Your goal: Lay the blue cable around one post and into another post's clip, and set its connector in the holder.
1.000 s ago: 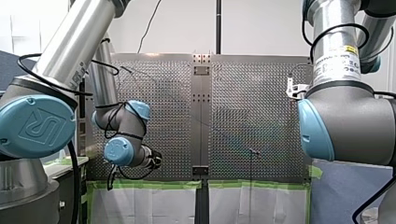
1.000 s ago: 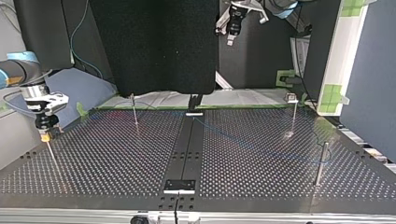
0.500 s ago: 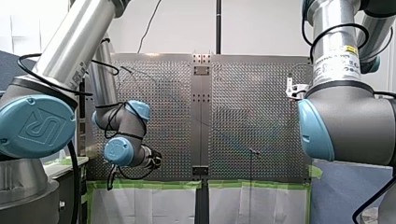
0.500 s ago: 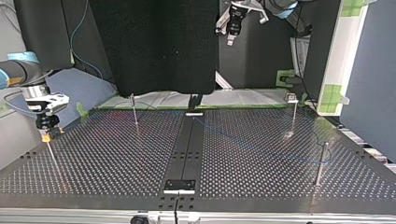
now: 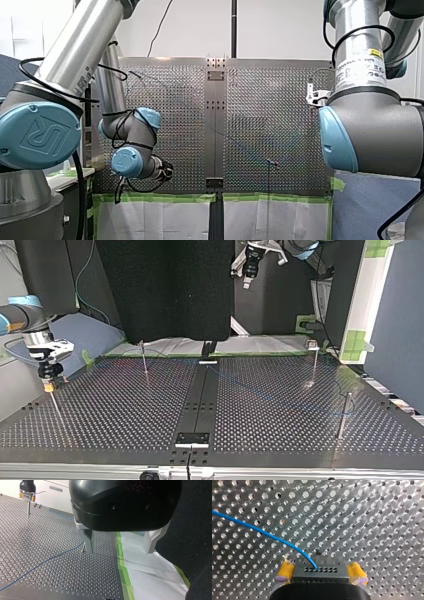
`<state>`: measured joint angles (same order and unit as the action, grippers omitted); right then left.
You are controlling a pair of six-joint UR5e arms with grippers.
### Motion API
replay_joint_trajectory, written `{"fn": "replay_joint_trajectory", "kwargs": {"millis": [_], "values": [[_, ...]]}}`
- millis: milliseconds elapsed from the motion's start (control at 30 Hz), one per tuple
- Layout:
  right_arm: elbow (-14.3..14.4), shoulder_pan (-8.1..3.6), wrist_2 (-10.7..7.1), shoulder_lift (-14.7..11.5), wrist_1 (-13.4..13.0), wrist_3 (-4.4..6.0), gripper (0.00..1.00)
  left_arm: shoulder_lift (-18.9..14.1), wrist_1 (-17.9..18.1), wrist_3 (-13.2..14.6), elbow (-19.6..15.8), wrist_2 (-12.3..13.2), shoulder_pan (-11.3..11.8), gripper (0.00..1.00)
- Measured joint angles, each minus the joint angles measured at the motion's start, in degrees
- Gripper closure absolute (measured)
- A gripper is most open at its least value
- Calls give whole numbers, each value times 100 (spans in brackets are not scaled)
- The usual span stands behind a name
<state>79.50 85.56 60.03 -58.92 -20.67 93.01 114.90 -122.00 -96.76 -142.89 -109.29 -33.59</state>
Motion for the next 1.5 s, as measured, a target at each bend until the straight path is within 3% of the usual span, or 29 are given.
{"fn": "replay_joint_trajectory", "kwargs": {"millis": [433,1033,1500], "values": [[-2,-18,153,-2,5,0,2,0,-1,0,0,0,0,0],[-1,-37,552,-2,39,0,2,0,-9,0,0,0,16,0],[0,-67,1178,-2,150,0,2,0,-9,0,0,0,17,0]]}}
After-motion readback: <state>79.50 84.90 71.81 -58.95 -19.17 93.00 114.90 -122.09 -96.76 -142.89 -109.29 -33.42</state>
